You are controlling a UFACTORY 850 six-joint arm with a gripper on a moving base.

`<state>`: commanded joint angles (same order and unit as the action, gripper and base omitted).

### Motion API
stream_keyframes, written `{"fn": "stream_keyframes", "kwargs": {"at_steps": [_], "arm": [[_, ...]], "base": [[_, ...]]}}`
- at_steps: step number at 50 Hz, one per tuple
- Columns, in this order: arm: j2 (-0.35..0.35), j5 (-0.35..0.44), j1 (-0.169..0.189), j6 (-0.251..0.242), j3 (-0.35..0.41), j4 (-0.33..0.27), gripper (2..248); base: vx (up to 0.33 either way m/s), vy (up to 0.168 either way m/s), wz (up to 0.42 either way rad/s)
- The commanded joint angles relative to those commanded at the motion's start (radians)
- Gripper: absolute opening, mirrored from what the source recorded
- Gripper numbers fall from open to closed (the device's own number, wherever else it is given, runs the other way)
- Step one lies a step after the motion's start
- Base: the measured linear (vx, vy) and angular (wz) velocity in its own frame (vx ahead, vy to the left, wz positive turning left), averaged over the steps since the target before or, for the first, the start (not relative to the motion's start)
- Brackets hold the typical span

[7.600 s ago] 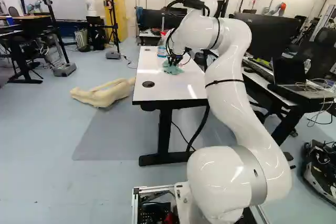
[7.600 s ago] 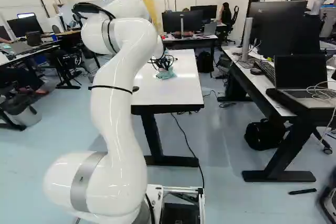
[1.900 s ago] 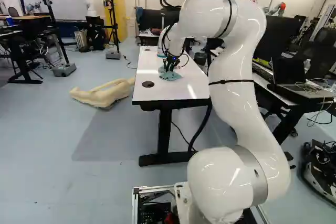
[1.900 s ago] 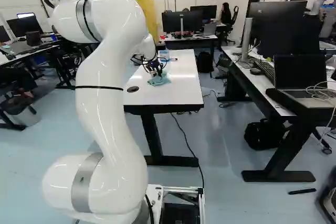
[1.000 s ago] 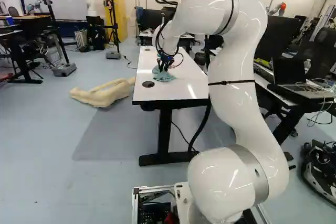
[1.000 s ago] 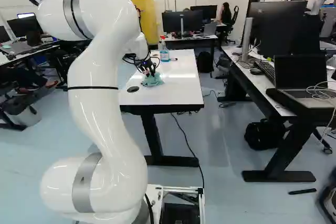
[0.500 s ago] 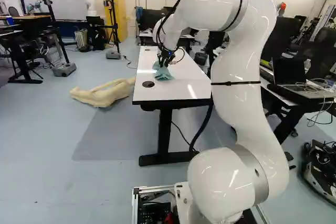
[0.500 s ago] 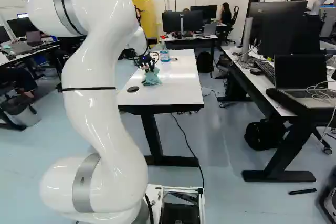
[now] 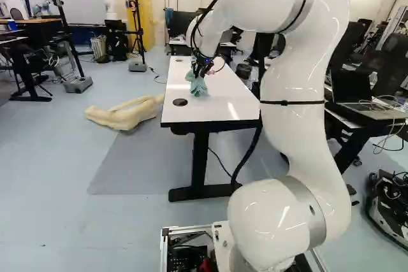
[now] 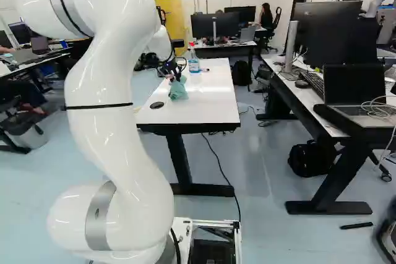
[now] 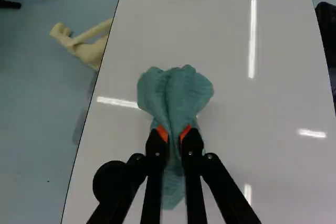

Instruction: Clean the table with the green towel

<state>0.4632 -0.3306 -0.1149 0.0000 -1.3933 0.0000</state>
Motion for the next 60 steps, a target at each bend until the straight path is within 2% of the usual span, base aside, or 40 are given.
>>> {"fn": "stream_keyframes", "kwargs": {"at_steps": [60], "arm": [[-0.247,0.000,-0.020,0.000,0.303,0.000,44]], "base": [[0.000,0.000,0.000]]}}
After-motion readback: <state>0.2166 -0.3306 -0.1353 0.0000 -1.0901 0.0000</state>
